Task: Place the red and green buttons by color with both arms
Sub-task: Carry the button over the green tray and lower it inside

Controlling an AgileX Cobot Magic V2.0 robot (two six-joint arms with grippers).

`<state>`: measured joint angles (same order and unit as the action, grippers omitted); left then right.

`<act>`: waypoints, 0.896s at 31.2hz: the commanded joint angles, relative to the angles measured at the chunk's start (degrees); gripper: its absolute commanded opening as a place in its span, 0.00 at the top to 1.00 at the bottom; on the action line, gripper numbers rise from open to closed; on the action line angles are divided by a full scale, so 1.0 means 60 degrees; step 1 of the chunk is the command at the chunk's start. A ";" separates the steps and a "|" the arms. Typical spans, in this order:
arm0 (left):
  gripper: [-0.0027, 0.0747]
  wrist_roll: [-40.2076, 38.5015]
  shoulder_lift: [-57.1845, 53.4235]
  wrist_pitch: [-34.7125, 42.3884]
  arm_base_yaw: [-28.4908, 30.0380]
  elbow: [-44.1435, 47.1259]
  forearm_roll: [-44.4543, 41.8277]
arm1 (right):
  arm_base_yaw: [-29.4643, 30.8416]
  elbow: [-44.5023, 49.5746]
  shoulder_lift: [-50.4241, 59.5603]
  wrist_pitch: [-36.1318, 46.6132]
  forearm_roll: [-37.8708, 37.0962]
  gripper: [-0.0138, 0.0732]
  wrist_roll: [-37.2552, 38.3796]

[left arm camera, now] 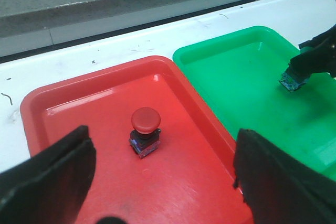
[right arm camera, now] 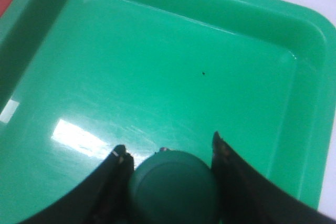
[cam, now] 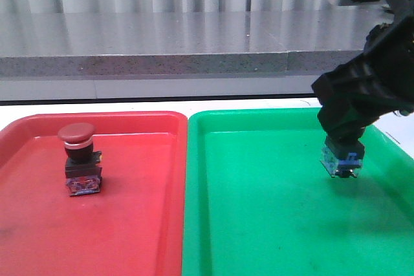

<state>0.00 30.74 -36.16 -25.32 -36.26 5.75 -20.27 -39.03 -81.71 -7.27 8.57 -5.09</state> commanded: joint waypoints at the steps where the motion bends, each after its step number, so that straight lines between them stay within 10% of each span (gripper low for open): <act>1: 0.28 -0.0062 0.0009 0.0685 0.0045 -0.0266 0.0101 | -0.0022 -0.0229 0.0040 0.0826 -0.0335 0.43 -0.0105; 19: 0.28 -0.0062 0.0009 0.0685 0.0045 -0.0266 0.0101 | -0.0022 -0.0229 -0.0474 0.0949 -0.0823 0.42 -0.0105; 28: 0.28 -0.0062 0.0009 0.0685 0.0045 -0.0266 0.0101 | -0.0022 -0.0233 -0.0431 0.0995 -0.0823 0.17 -0.0105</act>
<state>0.00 30.74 -36.16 -25.32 -36.26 5.75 -20.27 -39.03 -86.15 -4.83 4.24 -5.09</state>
